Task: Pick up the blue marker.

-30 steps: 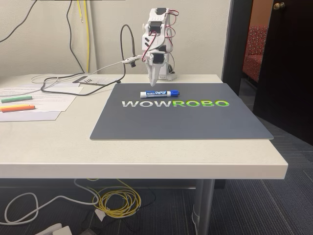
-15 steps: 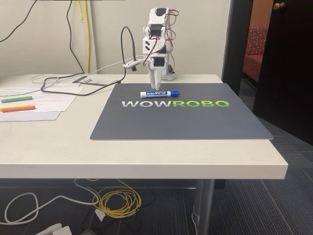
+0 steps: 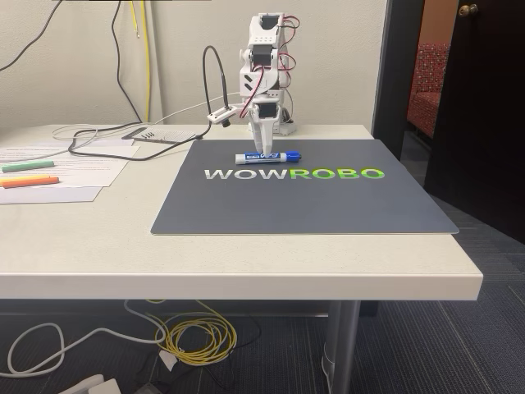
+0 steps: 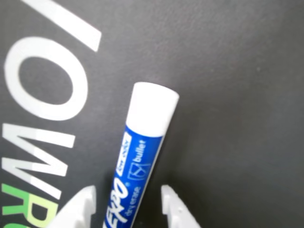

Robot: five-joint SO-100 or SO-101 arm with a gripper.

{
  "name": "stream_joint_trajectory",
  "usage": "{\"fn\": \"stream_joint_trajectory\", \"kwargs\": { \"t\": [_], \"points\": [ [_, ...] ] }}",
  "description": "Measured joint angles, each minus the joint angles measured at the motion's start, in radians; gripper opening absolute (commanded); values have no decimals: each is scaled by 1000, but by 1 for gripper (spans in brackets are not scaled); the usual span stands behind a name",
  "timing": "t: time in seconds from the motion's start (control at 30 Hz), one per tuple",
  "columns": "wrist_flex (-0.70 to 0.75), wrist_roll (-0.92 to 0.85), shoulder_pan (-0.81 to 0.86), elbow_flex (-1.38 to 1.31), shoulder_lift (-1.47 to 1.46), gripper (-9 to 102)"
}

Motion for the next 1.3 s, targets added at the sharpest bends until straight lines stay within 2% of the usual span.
{"fn": "stream_joint_trajectory", "kwargs": {
  "t": [0.77, 1.03, 1.3],
  "points": [
    [31, 37, -32, -91, -127, 18],
    [29, 37, -32, -101, -137, 7],
    [38, 35, -32, -101, -137, 3]
  ]
}}
